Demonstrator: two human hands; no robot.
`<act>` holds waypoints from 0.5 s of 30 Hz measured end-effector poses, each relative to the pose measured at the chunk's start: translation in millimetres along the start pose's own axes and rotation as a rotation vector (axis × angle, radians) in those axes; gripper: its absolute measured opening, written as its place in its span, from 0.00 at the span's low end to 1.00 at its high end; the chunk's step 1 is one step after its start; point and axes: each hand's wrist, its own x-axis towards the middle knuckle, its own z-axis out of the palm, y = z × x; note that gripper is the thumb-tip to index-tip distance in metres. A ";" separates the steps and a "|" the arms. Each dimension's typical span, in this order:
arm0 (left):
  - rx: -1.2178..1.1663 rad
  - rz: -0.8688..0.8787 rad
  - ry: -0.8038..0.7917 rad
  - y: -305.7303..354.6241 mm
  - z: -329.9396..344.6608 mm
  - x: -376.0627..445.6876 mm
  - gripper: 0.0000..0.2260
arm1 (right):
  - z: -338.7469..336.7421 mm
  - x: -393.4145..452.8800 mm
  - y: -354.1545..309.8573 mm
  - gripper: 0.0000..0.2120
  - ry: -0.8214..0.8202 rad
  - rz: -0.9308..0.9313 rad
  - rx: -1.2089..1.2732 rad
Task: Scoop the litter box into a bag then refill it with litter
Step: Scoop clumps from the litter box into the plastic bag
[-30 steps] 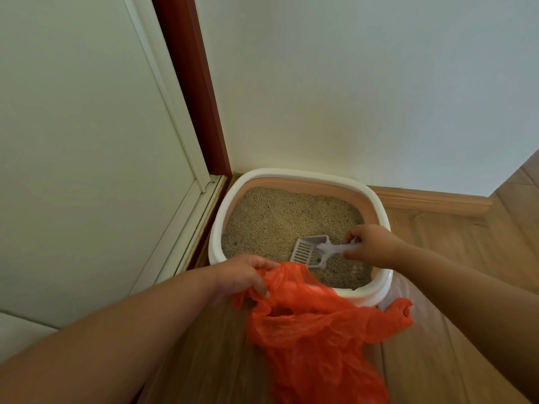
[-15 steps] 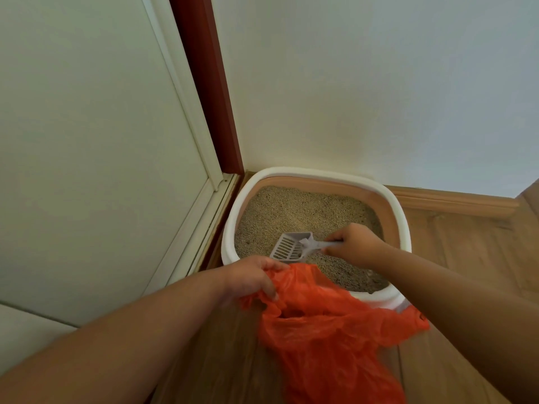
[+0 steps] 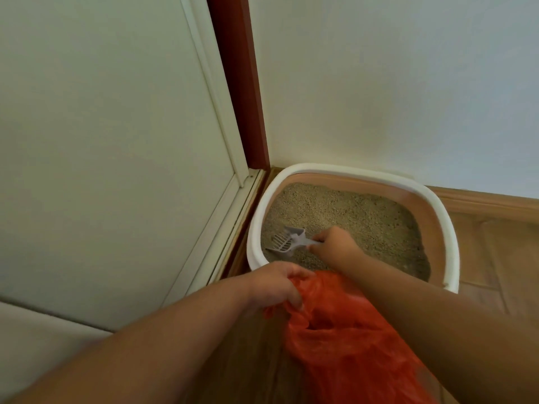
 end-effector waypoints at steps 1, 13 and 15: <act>-0.001 0.002 0.005 -0.5 -0.3 0.0 0.32 | 3.8 1.6 -2.7 0.07 -0.004 0.005 -0.008; -0.011 -0.005 0.059 -3.4 -6.7 2.6 0.31 | -5.6 -27.3 15.5 0.12 0.053 -0.005 0.364; -0.026 0.001 0.051 0.2 -5.9 2.2 0.31 | -22.1 -34.4 20.8 0.13 0.059 -0.015 0.367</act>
